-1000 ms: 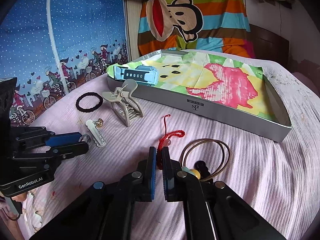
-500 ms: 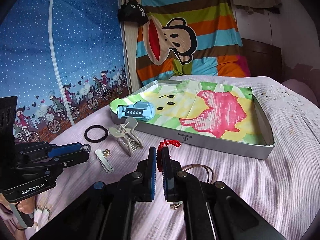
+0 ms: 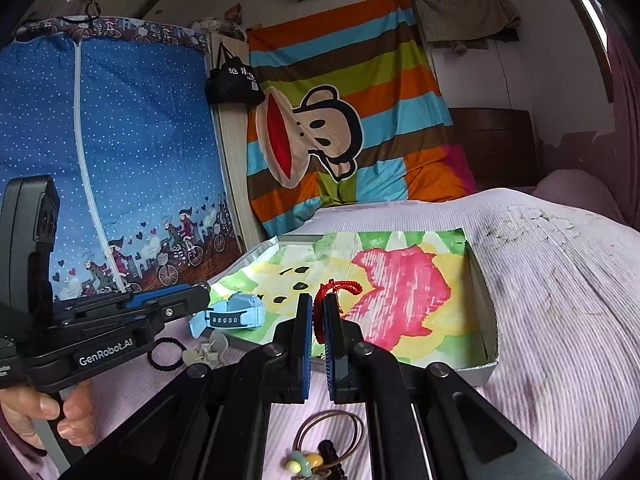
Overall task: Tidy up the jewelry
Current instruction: 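Carry the ring and red bracelet into the grey tray and open both tools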
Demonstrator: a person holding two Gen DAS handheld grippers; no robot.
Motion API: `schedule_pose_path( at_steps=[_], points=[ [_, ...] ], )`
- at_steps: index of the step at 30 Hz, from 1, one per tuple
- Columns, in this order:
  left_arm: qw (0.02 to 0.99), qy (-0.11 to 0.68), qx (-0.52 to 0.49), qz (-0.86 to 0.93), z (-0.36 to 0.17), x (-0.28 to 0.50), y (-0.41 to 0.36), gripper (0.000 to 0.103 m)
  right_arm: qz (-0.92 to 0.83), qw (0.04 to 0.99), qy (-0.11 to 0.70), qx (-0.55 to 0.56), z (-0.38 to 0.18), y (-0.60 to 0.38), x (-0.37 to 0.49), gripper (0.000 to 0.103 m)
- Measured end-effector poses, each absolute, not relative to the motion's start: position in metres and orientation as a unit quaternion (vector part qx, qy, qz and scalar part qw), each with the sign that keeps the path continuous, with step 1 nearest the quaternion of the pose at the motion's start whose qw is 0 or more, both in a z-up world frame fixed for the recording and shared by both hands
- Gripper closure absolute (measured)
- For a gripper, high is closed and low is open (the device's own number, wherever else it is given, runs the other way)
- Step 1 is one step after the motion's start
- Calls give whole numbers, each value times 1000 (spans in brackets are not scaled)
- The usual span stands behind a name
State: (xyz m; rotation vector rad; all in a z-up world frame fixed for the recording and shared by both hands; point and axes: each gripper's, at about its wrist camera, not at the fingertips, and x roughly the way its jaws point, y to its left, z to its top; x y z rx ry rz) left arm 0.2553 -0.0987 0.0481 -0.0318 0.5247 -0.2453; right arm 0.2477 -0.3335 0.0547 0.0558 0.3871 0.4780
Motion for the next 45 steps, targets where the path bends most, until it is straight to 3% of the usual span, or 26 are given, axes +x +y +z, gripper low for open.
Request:
schedule_pose_path(
  at_steps=[17,42,45],
  points=[
    [926,365,-49,-86,-6,365,-111,87,213,935,276,69,9,-358,324,97],
    [908,398,36,-123,-28,379,-148,86,201,924,318,71,-6,-358,328,97],
    [908,396,31,-134,-27,378,-147,81,200,924,317,77,-6,-362,328,90]
  ],
)
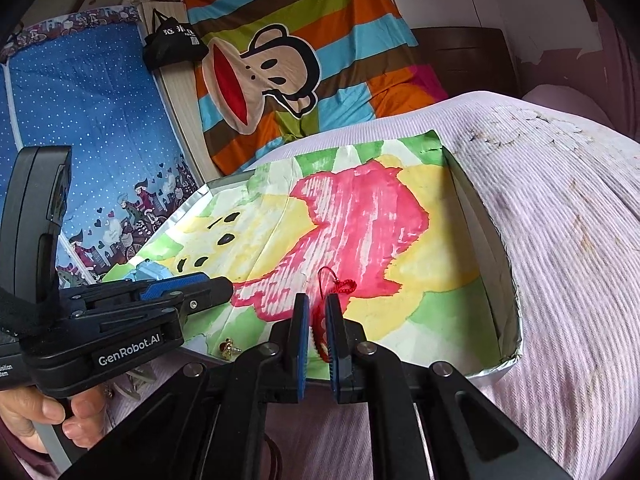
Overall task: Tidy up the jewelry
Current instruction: 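Carry the ring and red bracelet into the grey tray and open both tools, then lift both open tools away from the tray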
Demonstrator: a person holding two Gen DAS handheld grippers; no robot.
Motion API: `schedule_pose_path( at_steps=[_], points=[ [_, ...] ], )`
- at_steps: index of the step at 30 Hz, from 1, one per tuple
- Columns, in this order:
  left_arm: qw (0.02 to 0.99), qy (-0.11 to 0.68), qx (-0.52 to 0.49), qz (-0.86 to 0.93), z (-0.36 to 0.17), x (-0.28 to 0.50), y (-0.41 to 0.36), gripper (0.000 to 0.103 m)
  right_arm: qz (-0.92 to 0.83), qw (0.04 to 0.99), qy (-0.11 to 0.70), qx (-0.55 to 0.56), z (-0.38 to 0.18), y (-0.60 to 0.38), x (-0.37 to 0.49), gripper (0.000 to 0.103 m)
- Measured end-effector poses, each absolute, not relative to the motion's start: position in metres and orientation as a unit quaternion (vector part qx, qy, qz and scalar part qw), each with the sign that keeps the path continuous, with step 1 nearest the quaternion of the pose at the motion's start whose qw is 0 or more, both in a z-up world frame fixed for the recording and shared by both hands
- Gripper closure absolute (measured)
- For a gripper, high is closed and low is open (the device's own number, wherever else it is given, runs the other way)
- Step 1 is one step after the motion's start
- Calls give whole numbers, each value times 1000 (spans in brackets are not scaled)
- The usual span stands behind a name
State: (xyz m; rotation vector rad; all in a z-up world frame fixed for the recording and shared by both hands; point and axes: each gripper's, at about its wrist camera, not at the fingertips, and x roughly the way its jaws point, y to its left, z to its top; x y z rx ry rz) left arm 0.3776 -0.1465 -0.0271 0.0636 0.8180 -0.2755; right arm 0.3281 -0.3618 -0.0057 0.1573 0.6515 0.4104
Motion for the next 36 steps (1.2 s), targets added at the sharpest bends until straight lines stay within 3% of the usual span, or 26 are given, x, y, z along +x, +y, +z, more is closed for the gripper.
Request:
schedule_pose_path(
  at_steps=[6,10,13,15,16,20,22,36],
  points=[
    [921,366,10,-133,-14,368,-136,55,191,932,299,74,4,-371,321,75],
    [931,344,-6,-123,-2,359,-128,50,182,943,271,65,18,-375,309,56],
    [943,315,-15,-106,10,346,-120,34,178,950,250,59,28,-375,296,41],
    [952,289,-25,-95,20,334,-113,19,180,953,236,58,35,-374,287,25],
    [956,276,-30,-90,24,327,-110,16,182,955,229,56,38,-374,282,16],
    [966,240,-49,-79,38,299,-96,5,183,961,203,39,50,-369,261,4],
    [970,227,-53,-72,43,284,-89,3,186,964,186,35,54,-367,250,0],
    [984,171,-25,-49,45,192,-67,3,186,976,115,-2,74,-355,188,0]
  ],
)
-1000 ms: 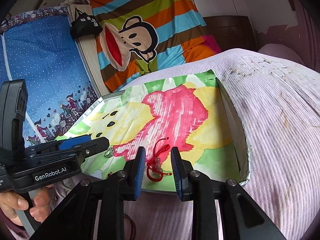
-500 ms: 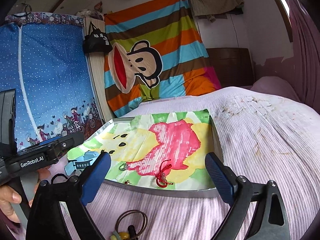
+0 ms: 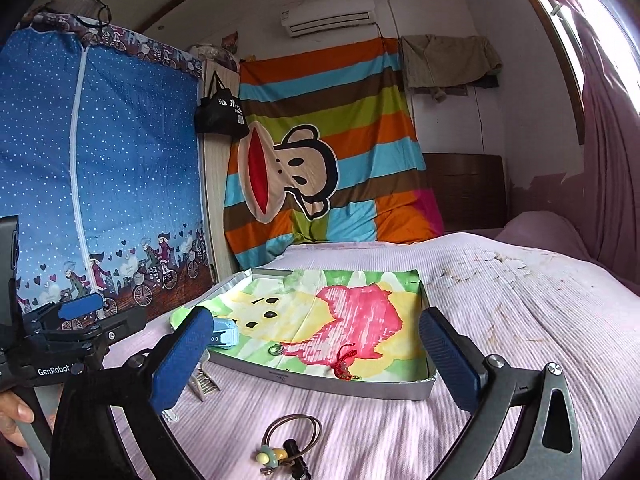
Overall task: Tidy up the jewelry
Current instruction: 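Lift both open tools away from the tray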
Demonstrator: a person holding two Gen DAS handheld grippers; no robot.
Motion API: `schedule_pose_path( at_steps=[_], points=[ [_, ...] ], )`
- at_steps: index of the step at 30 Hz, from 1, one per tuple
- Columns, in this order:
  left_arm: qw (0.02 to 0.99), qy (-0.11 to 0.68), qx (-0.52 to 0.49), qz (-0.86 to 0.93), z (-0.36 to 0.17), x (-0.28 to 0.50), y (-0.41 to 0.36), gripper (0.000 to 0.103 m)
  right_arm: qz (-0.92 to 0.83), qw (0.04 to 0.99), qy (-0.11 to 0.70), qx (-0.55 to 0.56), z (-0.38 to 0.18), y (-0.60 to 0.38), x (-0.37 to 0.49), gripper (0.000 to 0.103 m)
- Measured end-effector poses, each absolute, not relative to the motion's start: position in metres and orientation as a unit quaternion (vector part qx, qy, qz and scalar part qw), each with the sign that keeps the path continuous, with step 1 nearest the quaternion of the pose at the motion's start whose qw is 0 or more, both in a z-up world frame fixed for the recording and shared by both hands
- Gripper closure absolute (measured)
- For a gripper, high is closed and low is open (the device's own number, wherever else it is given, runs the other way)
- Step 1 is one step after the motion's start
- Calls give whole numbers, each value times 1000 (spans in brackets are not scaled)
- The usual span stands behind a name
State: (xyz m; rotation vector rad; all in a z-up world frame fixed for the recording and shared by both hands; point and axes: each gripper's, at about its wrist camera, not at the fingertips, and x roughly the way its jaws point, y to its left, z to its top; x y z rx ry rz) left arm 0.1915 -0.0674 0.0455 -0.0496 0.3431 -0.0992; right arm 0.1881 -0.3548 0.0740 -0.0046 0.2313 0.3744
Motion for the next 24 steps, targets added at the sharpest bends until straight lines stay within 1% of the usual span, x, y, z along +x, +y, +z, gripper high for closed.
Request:
schedule_pose_path(
  at_steps=[8,24],
  points=[
    [985,162,-16,-55,43,158,-64,2,191,974,122,-12,68,-352,152,0],
    [979,191,19,-67,22,125,-51,2,201,959,197,-42,42,-345,131,0]
  ],
)
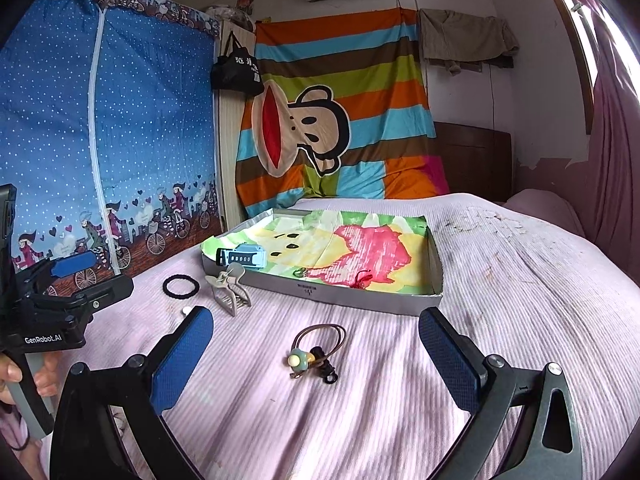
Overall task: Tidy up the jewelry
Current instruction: 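Lift both open tools away from the tray, then grasp the green-bead keychain with the right tool while the left tool grasps the silver hair clip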
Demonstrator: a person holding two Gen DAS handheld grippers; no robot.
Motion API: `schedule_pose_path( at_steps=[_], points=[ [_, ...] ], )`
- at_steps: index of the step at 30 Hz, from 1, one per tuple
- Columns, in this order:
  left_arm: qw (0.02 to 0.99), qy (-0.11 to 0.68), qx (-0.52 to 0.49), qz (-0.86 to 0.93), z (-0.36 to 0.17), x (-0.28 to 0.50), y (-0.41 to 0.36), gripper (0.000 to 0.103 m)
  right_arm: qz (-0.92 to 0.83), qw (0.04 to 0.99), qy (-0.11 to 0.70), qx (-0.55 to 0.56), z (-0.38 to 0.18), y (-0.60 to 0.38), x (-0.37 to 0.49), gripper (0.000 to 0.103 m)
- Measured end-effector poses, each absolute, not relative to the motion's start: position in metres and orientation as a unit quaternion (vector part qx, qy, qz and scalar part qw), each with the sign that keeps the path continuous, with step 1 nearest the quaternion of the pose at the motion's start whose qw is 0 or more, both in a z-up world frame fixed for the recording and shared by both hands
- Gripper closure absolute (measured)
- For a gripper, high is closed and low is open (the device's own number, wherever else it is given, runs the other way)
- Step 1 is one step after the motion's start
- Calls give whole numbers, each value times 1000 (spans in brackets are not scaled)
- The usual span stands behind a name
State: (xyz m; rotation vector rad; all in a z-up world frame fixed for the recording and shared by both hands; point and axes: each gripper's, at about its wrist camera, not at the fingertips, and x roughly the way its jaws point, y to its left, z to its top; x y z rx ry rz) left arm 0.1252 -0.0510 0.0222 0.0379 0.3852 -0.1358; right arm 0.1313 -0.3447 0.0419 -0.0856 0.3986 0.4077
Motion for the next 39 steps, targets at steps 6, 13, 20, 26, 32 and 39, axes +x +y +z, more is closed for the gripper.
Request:
schedule_pose_path(
  at_steps=[6,13,20,26,32,39],
  points=[
    [974,215,26,-72,6,128,-45,2,208,950,227,-57,31,-334,138,0],
    [964,251,36,-84,-10,143,-40,2,208,935,281,-53,14,-330,152,0],
    [951,289,32,-101,-23,163,-41,2,213,916,337,-45,-3,-326,166,16],
    [942,313,28,-120,-33,179,-45,3,228,900,371,-18,-15,-325,179,44],
    [936,328,0,-130,-35,196,-43,5,235,895,379,-7,-22,-320,194,55],
    [927,350,-36,-130,-40,214,-34,27,234,893,384,-10,-31,-314,207,60]
  ],
)
